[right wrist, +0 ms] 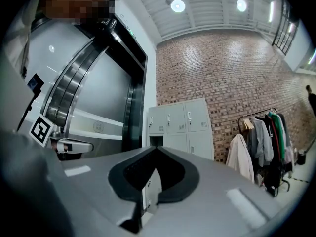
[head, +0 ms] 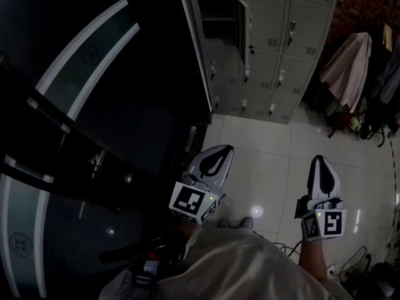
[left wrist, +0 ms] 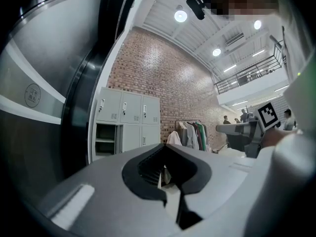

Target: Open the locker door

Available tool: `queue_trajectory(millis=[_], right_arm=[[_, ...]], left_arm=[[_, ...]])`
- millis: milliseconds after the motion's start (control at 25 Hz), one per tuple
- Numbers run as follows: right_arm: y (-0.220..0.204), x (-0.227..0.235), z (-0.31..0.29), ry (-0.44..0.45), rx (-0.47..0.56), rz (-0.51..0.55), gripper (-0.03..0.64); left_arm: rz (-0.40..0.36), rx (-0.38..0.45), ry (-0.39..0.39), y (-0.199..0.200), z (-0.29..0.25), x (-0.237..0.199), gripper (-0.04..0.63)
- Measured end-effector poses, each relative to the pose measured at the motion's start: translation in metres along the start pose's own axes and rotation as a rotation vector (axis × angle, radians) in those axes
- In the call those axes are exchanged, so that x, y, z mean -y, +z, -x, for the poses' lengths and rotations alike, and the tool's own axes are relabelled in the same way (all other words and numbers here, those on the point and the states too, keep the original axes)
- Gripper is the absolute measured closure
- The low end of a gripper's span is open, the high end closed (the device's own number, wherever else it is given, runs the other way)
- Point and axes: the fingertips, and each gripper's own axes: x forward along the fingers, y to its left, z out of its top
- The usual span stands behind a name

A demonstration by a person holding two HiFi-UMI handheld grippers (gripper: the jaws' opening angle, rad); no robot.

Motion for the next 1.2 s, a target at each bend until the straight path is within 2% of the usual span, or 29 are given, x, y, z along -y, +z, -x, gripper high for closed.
queue_trajectory(millis=[360, 1200], right_arm=[[-0.003, -0.018, -0.01, 0.01, 0.004, 0.009, 0.617], [-0.016, -0.031, -0.016, 0.027, -0.008, -0.002, 0.617]], left_arm=[[0.013, 0.017, 0.004, -0.002, 0.009, -0.018, 0.534], [0.018, 0.01, 0.018, -0.011, 0.02, -0.026, 0.534]])
